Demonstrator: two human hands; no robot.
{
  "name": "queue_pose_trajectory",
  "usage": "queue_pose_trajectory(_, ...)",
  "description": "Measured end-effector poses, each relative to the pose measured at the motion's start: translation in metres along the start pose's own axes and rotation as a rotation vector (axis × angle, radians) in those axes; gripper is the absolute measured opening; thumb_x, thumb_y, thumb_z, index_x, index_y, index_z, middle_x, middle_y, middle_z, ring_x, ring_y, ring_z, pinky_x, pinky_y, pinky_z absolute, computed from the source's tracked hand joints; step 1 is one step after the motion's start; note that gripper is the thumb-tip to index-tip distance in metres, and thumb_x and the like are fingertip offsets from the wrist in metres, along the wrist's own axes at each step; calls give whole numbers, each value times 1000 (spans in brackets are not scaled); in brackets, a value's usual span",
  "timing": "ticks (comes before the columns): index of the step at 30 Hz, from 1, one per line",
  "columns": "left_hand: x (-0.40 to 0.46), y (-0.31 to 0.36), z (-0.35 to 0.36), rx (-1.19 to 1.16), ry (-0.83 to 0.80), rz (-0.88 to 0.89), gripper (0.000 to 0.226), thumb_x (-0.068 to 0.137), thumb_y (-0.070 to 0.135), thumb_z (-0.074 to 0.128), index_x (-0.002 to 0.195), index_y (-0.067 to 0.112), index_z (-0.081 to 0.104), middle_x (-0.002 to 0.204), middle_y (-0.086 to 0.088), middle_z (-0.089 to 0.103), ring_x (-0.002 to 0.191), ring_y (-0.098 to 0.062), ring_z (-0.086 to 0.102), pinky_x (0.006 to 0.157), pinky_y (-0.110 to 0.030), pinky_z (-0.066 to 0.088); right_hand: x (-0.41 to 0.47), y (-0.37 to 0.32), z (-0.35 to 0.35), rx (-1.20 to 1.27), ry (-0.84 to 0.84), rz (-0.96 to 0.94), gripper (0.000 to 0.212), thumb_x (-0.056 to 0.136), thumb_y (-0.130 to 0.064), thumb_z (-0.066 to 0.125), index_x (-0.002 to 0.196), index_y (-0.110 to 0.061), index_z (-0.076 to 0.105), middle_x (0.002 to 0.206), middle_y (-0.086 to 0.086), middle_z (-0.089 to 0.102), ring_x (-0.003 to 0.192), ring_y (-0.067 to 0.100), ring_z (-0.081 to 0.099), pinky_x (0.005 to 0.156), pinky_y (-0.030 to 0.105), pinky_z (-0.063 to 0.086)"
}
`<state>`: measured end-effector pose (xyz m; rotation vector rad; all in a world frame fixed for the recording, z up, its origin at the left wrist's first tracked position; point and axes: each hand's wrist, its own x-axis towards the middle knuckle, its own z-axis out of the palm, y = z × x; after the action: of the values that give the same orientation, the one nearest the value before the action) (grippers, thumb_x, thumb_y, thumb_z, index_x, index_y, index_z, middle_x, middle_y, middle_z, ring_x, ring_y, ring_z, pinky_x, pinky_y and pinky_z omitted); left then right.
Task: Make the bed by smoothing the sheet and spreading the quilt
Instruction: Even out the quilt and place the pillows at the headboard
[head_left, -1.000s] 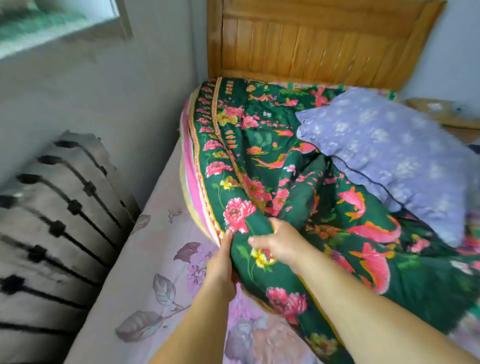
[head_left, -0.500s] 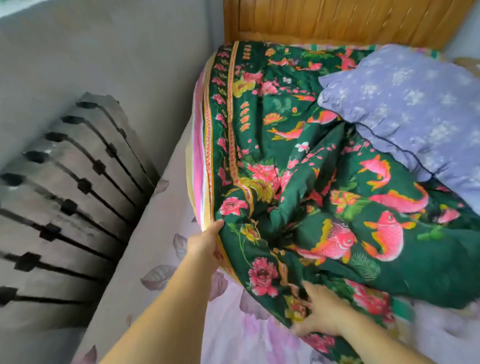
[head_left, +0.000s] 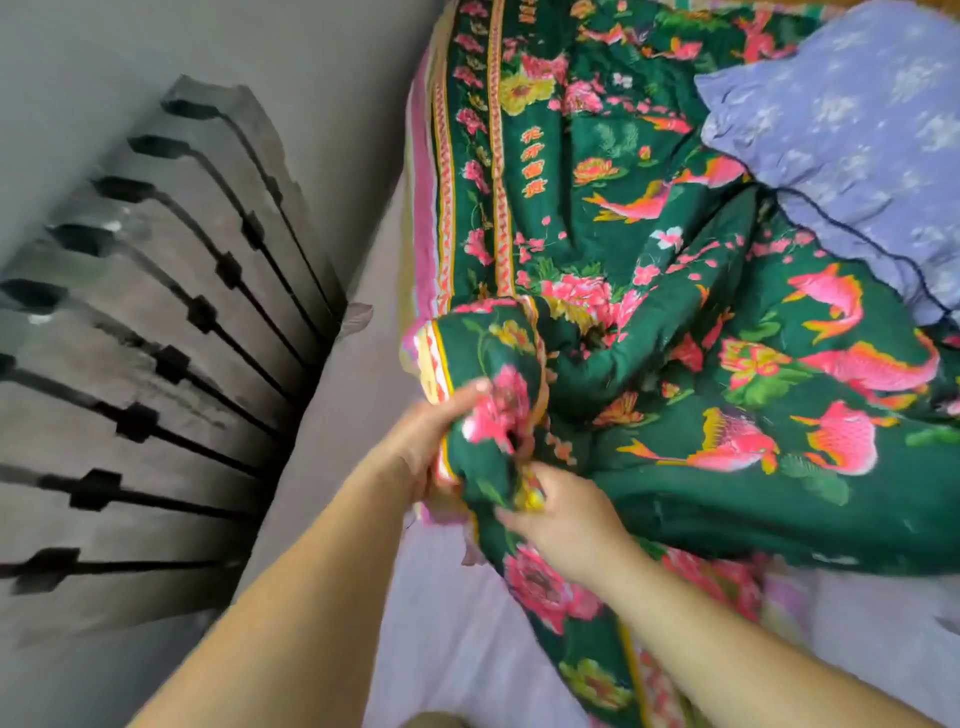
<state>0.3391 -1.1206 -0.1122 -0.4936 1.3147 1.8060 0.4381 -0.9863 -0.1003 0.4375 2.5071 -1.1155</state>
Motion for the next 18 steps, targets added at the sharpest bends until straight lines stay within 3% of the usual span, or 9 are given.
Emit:
queue_pose_trajectory(4,-41,69,-41,105,287,247,21,80,22,69,94,7,67,67,-9,72,53,-21,67,56,-34,57,-6,-75,13,291,26,-130,23,77,-31,67,97,-19,68,92,1,73,94,23,66,86,34,50)
queue_pose_trajectory(10,-83,121,-55,241,397,518,16,76,19,73,89,11,69,67,-2,72,55,-14,67,60,-28,58,4,-111,12,519,-123,-162,23,83,-19,71,105,-14,70,106,6,72,101,23,66,96,39,49)
queue_pose_trajectory(12,-78,111,-52,327,485,505,33,70,26,78,97,10,68,78,-7,73,63,-17,69,64,-30,57,10,-97,18,511,-187,-98,27,83,-16,71,110,-10,68,110,9,71,103,24,66,99,38,48)
queue_pose_trajectory(14,-68,89,-51,520,626,437,57,61,37,81,106,8,62,96,-12,69,83,-26,68,76,-38,57,14,-76,30,421,-271,-47,32,81,-17,73,112,-11,66,112,9,70,106,24,64,99,40,47)
queue_pose_trajectory(16,-60,61,-47,820,799,348,59,67,38,79,110,9,51,108,-14,63,101,-31,61,84,-40,51,18,-58,40,194,-367,7,40,79,-21,73,116,-12,62,115,7,66,109,26,62,99,37,47)
queue_pose_trajectory(18,-55,30,-38,1136,876,314,50,74,35,71,110,13,43,109,-15,61,105,-35,58,82,-40,44,26,-41,41,28,-277,78,42,78,-18,67,119,-13,57,116,7,62,110,28,59,91,29,46)
